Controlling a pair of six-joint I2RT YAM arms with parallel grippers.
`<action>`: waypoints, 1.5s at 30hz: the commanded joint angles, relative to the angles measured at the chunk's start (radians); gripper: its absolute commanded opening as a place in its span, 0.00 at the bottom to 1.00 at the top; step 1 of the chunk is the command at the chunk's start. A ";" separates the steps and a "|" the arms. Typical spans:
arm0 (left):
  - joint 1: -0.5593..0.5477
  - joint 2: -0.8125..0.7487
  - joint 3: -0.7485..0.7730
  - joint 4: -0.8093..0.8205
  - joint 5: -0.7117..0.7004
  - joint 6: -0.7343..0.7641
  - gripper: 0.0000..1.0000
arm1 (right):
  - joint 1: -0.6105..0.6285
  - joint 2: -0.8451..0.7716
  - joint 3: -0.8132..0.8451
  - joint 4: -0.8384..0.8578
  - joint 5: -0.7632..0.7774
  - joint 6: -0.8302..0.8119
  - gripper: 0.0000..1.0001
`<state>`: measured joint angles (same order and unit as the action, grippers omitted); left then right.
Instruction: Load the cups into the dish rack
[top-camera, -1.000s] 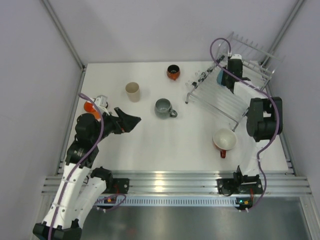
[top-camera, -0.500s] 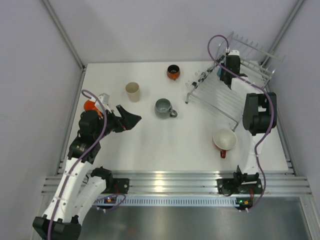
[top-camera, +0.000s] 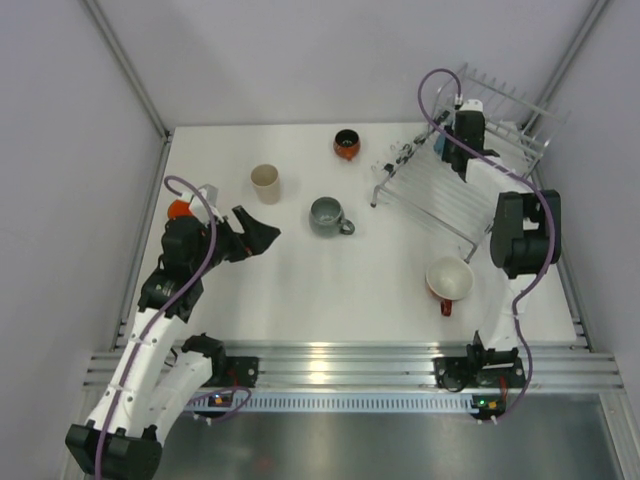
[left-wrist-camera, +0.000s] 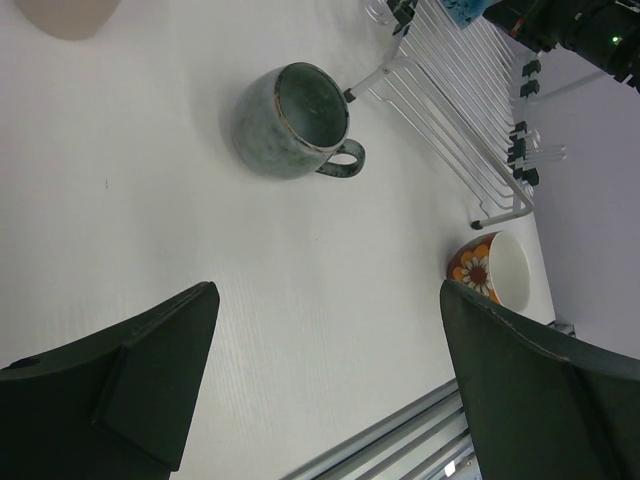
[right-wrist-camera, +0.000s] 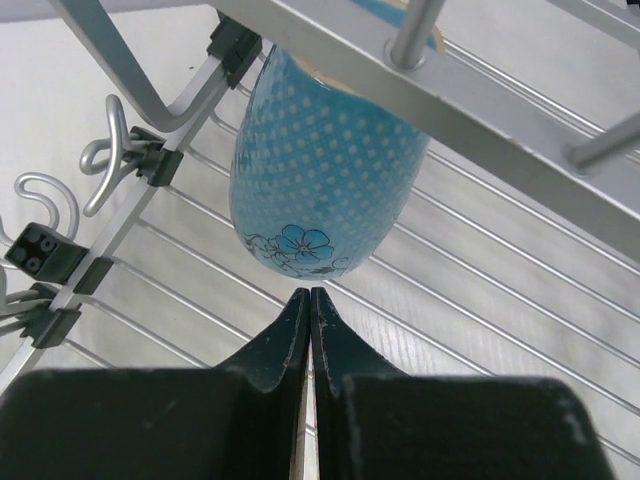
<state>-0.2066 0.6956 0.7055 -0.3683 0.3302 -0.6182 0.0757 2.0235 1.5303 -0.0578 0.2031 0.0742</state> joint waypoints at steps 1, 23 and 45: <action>-0.004 -0.018 0.042 0.017 -0.008 -0.002 0.98 | -0.007 -0.098 -0.024 0.091 -0.016 0.001 0.00; -0.004 -0.018 0.026 0.019 -0.008 -0.005 0.98 | -0.001 0.000 -0.079 0.331 -0.036 -0.155 0.00; -0.004 -0.007 0.052 0.019 -0.008 0.000 0.98 | 0.009 0.145 0.041 0.148 0.009 -0.191 0.00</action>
<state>-0.2066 0.6857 0.7074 -0.3687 0.3233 -0.6285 0.0849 2.1586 1.5181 0.1009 0.2054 -0.1112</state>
